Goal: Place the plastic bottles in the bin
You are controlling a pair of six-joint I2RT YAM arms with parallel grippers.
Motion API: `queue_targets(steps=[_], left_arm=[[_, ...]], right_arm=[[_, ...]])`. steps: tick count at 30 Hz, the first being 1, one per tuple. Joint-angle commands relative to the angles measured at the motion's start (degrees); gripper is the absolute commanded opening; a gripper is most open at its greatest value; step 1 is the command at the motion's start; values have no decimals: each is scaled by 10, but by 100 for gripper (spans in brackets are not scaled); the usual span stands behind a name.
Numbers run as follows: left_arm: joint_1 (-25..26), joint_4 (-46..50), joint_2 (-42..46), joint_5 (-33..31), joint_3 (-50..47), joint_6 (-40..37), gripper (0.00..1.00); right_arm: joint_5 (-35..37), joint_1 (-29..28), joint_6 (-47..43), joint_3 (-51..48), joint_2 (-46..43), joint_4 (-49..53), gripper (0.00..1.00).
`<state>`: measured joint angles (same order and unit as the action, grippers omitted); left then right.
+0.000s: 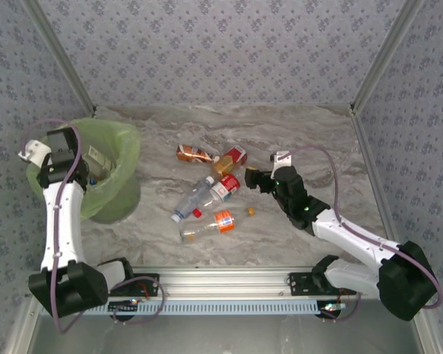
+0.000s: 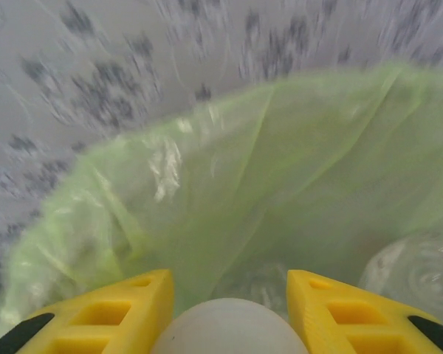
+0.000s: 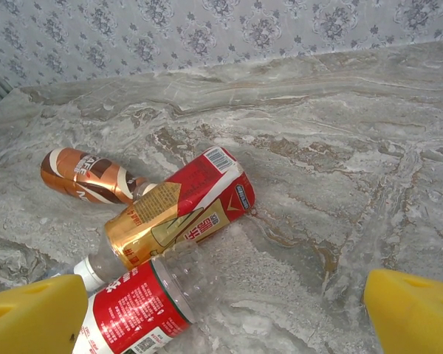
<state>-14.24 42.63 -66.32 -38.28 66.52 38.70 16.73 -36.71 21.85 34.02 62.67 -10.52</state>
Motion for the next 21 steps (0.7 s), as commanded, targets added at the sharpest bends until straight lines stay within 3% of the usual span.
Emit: queue_targets(steps=[1,3,7,16,21], left_arm=[[-3,38,-16,19,0,13,50],[-3,37,-21,32,12,7,64],[-2,32,-26,85,39,-13,76],[22,18,-5,180,54,-30,84],[50,17,4,192,71,-41,86]], right_arm=[[9,4,13,15,-8,13,99],[9,5,14,15,-8,15,99],[11,4,18,15,-8,16,99],[14,5,17,17,-4,16,98],[12,5,16,21,0,14,99]])
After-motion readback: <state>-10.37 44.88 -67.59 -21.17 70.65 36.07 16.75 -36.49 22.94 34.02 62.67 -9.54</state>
